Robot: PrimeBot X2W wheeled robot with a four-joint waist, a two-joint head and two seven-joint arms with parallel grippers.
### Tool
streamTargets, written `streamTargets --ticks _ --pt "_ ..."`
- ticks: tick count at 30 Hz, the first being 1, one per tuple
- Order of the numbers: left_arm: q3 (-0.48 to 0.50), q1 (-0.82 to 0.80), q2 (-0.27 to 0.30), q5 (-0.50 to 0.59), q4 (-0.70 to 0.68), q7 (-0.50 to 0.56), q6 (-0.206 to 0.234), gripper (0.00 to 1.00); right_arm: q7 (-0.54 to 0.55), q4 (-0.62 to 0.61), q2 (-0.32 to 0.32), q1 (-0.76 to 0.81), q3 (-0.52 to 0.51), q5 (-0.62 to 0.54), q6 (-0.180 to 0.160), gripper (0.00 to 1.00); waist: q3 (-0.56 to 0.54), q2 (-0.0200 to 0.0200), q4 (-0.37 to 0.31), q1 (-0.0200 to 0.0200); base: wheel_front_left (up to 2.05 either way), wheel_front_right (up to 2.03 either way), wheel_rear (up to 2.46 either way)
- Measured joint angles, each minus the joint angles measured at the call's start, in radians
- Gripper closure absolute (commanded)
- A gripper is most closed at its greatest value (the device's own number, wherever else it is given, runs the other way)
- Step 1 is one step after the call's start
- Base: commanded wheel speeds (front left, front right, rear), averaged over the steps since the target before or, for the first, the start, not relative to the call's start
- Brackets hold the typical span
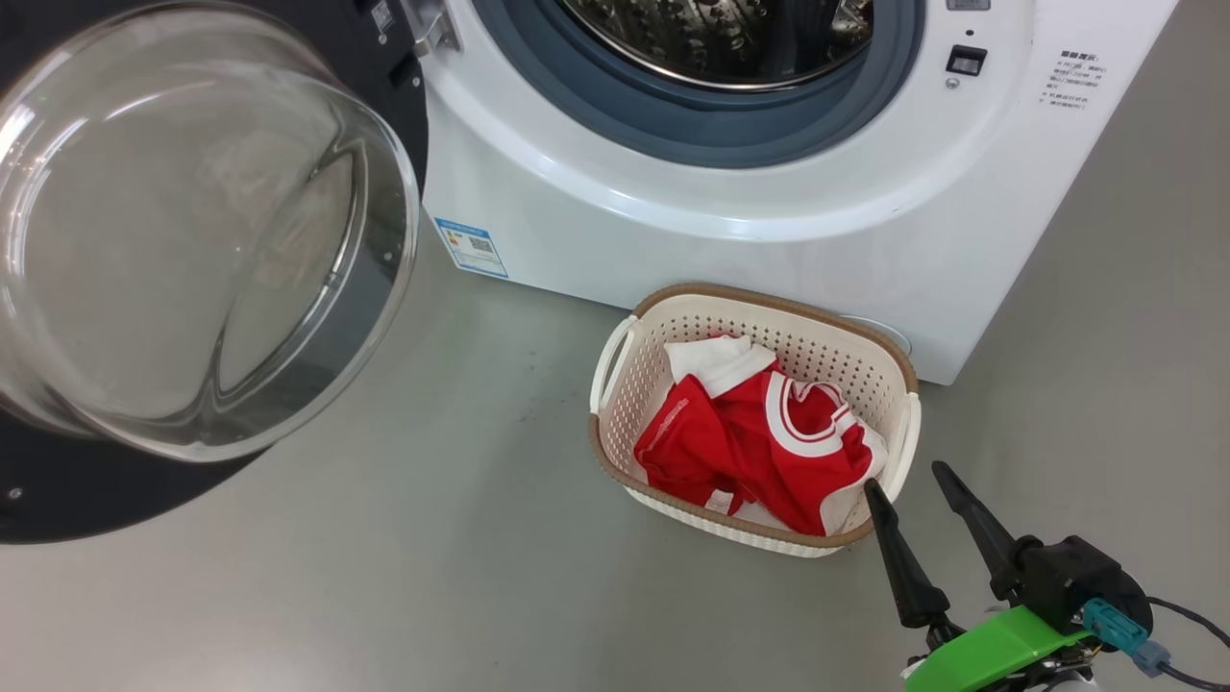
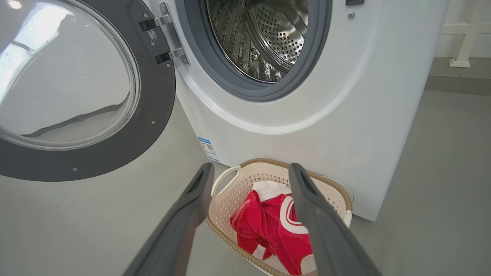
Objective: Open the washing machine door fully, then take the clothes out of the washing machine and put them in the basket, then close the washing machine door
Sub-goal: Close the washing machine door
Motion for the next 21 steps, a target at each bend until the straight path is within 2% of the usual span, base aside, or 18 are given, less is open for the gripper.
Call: streamTargets --ticks 2,7,11,21 --pt "-0.002 0.0 0.005 -0.031 0.015 0.038 0.0 1.0 0.0 0.0 0.0 0.0 0.0 0.0 0.0 0.0 0.001 0.0 0.0 0.0 0.0 0.0 0.0" --pt "-0.045 0.005 0.017 -0.129 0.055 0.237 0.0 1.0 0.0 0.0 -0.005 0.0 0.0 0.0 0.0 0.0 0.005 0.0 0.002 0.0 0.0 0.0 0.0" --pt "-0.073 0.035 0.018 -0.174 0.067 0.354 0.0 1.0 0.0 0.0 -0.006 0.0 0.001 0.0 0.0 0.0 0.005 0.0 0.003 0.0 0.0 0.0 0.0" --pt "-0.107 0.093 0.043 -0.256 0.027 0.494 0.0 1.0 0.0 -0.001 -0.015 0.0 0.003 -0.005 0.0 0.0 -0.007 0.0 -0.001 0.0 0.0 0.0 0.0"
